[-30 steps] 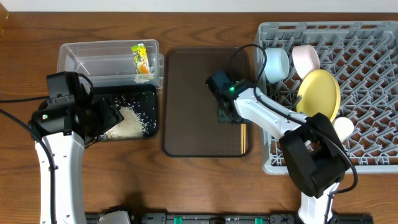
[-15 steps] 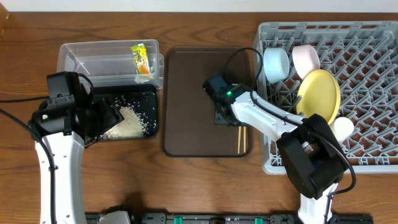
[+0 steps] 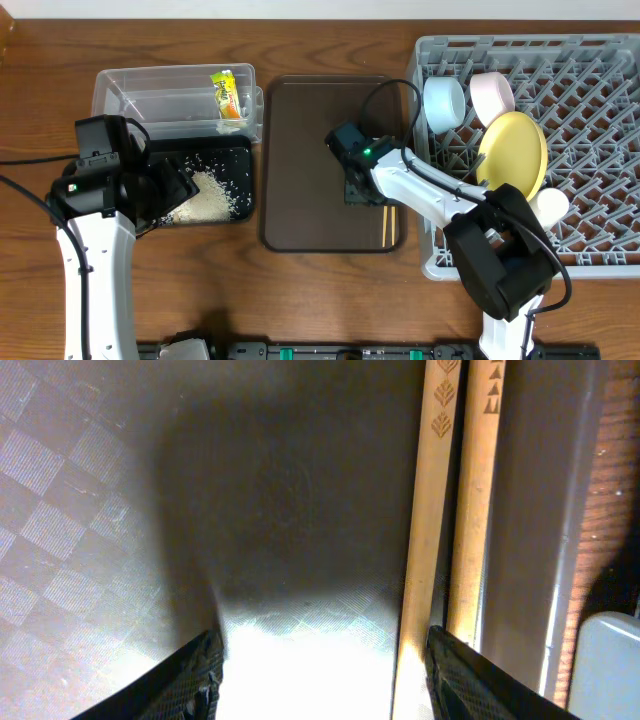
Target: Sort waste into correct bins and load items into the dishwasher rack
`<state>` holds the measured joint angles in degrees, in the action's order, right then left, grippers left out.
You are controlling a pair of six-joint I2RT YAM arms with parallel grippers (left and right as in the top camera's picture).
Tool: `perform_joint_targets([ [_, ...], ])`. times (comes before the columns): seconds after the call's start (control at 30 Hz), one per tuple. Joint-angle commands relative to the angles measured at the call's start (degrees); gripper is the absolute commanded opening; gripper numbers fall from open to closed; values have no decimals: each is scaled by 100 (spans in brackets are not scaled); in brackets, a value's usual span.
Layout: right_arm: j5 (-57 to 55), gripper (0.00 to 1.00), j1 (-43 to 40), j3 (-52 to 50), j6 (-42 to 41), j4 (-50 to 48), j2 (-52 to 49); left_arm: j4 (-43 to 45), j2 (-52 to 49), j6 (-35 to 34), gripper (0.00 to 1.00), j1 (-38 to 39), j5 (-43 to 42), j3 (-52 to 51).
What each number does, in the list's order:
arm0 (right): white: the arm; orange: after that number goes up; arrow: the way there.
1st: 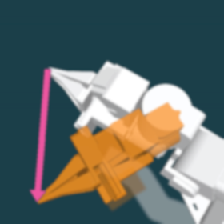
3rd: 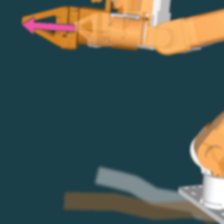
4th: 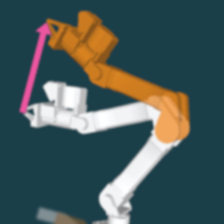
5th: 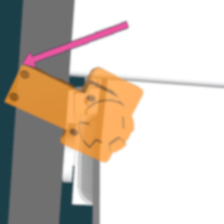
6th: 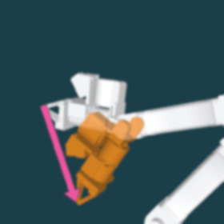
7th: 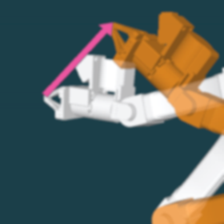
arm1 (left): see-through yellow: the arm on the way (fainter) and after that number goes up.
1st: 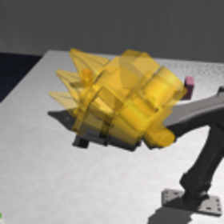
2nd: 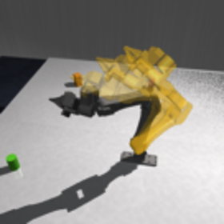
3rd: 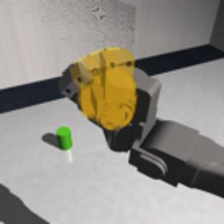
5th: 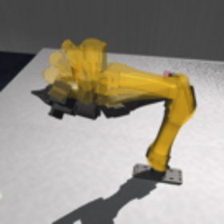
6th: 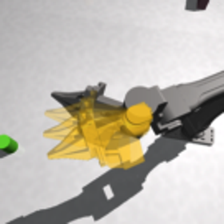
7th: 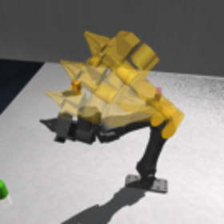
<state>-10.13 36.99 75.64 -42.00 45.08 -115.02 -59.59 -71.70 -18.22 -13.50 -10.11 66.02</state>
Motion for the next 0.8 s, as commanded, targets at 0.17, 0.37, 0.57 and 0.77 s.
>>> perform_joint_targets([
  [0.17,354,49,37,-638,-170,-476,-61,-17,-15,-52,74,-31,31,31],
  [0.37,354,25,37,-667,-170,-555,-61,-17,-15,-55,74,-31,31,31],
  [0.57,354,4,37,-667,-170,-551,-61,-17,-15,-55,74,-31,31,31],
  [0.77,356,1,37,-664,-168,-551,-61,-17,-15,-52,74,-31,31,31],
])
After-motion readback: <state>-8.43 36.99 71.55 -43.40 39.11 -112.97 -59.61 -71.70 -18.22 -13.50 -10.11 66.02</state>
